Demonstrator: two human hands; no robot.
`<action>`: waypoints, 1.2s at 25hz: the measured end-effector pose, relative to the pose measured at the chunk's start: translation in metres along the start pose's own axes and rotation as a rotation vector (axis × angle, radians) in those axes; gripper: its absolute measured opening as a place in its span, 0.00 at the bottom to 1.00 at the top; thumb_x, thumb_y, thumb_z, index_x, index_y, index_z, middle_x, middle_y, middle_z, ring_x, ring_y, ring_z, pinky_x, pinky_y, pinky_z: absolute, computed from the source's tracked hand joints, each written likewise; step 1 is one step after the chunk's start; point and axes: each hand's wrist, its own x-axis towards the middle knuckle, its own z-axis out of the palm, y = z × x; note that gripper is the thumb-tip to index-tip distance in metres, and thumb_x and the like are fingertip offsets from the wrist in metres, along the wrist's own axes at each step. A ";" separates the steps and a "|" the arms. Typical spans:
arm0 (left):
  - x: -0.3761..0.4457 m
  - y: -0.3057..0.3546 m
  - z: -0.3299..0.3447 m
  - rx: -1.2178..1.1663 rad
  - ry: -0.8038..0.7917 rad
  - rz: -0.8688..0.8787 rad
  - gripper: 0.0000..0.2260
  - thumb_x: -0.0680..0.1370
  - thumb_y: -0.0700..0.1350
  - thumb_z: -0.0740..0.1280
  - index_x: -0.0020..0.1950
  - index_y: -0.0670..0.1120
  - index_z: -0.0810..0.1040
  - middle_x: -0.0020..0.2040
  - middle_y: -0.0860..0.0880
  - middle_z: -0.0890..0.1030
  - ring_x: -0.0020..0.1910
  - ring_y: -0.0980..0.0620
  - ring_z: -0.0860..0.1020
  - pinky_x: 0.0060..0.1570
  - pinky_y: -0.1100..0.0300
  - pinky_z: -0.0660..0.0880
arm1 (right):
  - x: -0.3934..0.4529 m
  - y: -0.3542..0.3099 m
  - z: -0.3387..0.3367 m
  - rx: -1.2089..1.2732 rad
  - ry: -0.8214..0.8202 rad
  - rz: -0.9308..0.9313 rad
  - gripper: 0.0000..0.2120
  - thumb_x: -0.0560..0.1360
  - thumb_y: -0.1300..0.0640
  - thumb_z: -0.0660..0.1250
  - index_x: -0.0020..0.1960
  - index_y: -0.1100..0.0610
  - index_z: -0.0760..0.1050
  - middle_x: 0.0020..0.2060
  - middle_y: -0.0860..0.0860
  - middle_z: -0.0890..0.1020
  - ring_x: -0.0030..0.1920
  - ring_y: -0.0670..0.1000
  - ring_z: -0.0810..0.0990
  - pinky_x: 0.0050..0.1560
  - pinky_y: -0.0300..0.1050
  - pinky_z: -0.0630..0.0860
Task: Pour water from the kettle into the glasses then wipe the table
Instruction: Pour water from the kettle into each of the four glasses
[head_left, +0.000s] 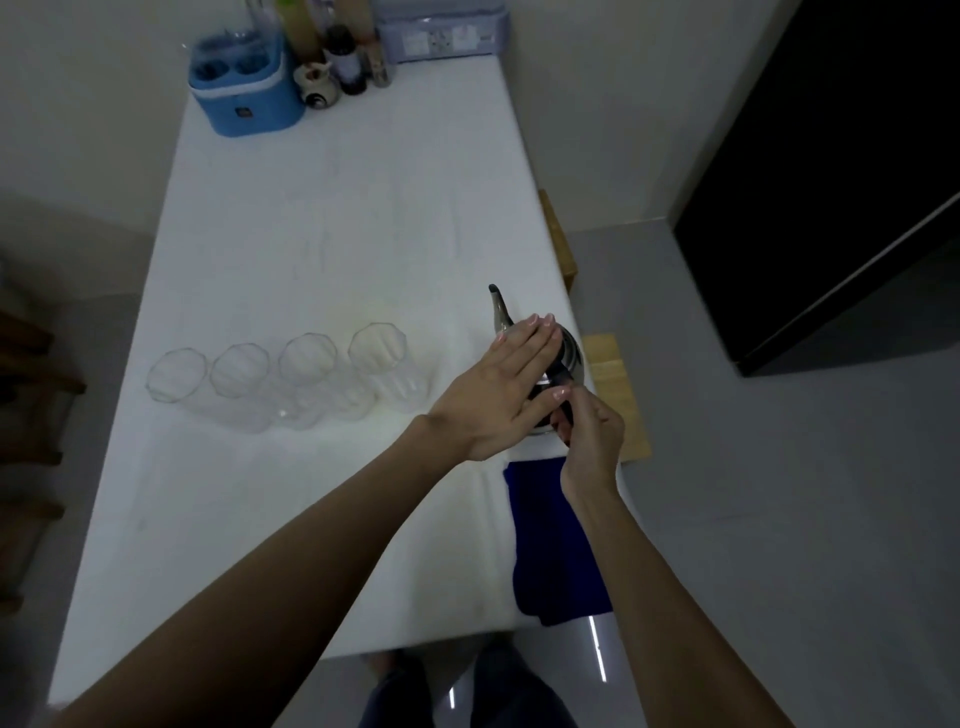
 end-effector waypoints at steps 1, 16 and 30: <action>-0.004 0.003 -0.006 -0.001 0.021 0.013 0.31 0.82 0.60 0.44 0.80 0.44 0.47 0.81 0.49 0.46 0.79 0.55 0.41 0.74 0.63 0.35 | -0.005 -0.005 0.001 -0.004 -0.007 -0.015 0.24 0.78 0.63 0.68 0.24 0.49 0.77 0.23 0.44 0.73 0.29 0.43 0.68 0.33 0.38 0.65; -0.145 0.009 -0.107 0.016 0.283 0.172 0.30 0.82 0.58 0.51 0.79 0.42 0.56 0.80 0.46 0.56 0.79 0.51 0.50 0.77 0.57 0.42 | -0.148 -0.069 0.065 -0.095 -0.044 -0.146 0.12 0.77 0.58 0.67 0.36 0.55 0.81 0.28 0.46 0.80 0.32 0.44 0.77 0.39 0.42 0.73; -0.269 -0.106 -0.123 -0.061 0.278 0.055 0.28 0.82 0.58 0.54 0.79 0.46 0.57 0.80 0.49 0.56 0.79 0.54 0.49 0.77 0.55 0.44 | -0.218 0.012 0.181 -0.162 -0.114 0.024 0.12 0.75 0.56 0.70 0.33 0.57 0.77 0.27 0.48 0.75 0.31 0.47 0.72 0.35 0.41 0.67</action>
